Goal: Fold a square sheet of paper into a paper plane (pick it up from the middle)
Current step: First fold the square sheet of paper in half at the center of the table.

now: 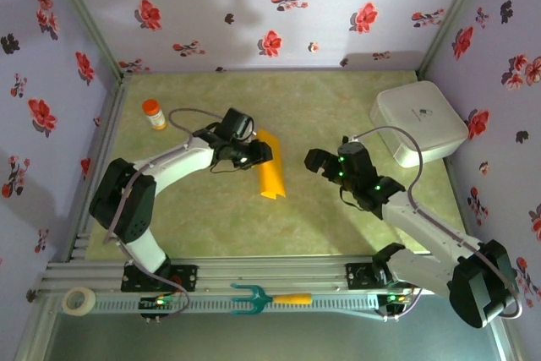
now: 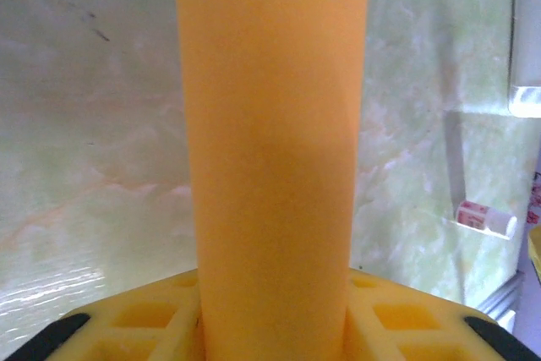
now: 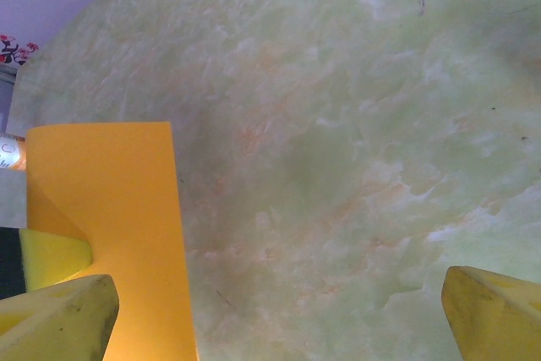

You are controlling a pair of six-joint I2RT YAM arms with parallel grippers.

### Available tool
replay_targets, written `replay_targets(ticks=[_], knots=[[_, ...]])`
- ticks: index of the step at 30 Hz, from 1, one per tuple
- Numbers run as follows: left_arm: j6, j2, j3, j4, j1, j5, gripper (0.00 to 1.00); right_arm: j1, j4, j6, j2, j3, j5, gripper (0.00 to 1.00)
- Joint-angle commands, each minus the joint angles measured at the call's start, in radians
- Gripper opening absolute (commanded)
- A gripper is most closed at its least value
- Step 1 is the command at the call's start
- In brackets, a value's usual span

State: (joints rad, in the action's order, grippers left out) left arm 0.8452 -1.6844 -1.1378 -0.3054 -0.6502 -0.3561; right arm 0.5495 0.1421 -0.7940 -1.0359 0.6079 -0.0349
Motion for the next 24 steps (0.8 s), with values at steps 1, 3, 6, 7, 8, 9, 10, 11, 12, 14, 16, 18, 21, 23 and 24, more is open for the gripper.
replay_targets(ticks=[1, 3, 6, 7, 8, 9, 10, 11, 12, 14, 16, 18, 21, 23, 24], knots=[[0.053, 0.024, 0.045, 0.125, 0.004, -0.095, 0.38, -0.018, -0.003, -0.014, -0.021, 0.041, 0.055, 0.98], [0.071, 0.016, 0.063, 0.16, 0.009, -0.12, 0.38, -0.023, 0.002, -0.016, -0.031, 0.053, 0.084, 0.98], [0.08, 0.013, 0.095, 0.209, 0.009, -0.145, 0.38, -0.026, -0.005, -0.026, -0.055, 0.061, 0.115, 0.98], [0.08, 0.012, 0.105, 0.224, 0.009, -0.153, 0.38, -0.029, -0.01, -0.028, -0.066, 0.063, 0.129, 0.98], [0.082, 0.01, 0.117, 0.243, 0.01, -0.166, 0.38, -0.029, -0.017, -0.028, -0.078, 0.069, 0.146, 0.97], [0.084, 0.005, 0.127, 0.256, 0.011, -0.177, 0.38, -0.031, -0.02, -0.03, -0.09, 0.076, 0.16, 0.97], [0.091, 0.0, 0.134, 0.271, 0.011, -0.182, 0.38, -0.031, -0.021, -0.031, -0.101, 0.084, 0.173, 0.97], [0.096, -0.006, 0.145, 0.286, 0.011, -0.184, 0.38, -0.031, -0.021, -0.033, -0.111, 0.091, 0.181, 0.97], [0.105, -0.012, 0.154, 0.305, 0.011, -0.191, 0.38, -0.031, -0.027, -0.036, -0.123, 0.096, 0.192, 0.97], [0.113, -0.025, 0.164, 0.342, 0.011, -0.212, 0.38, -0.031, -0.041, -0.04, -0.137, 0.097, 0.202, 0.96], [0.111, -0.04, 0.162, 0.354, 0.01, -0.229, 0.38, -0.031, -0.051, -0.046, -0.146, 0.092, 0.207, 0.96], [0.1, -0.056, 0.157, 0.345, 0.011, -0.239, 0.38, -0.031, -0.054, -0.043, -0.153, 0.095, 0.211, 0.96], [0.072, -0.077, 0.143, 0.322, 0.011, -0.241, 0.38, -0.031, -0.051, -0.039, -0.163, 0.098, 0.211, 0.96], [0.05, -0.095, 0.13, 0.304, 0.011, -0.25, 0.38, -0.031, -0.053, -0.039, -0.167, 0.096, 0.21, 0.96], [0.041, -0.103, 0.124, 0.293, 0.012, -0.254, 0.37, -0.031, -0.054, -0.039, -0.169, 0.095, 0.208, 0.96]])
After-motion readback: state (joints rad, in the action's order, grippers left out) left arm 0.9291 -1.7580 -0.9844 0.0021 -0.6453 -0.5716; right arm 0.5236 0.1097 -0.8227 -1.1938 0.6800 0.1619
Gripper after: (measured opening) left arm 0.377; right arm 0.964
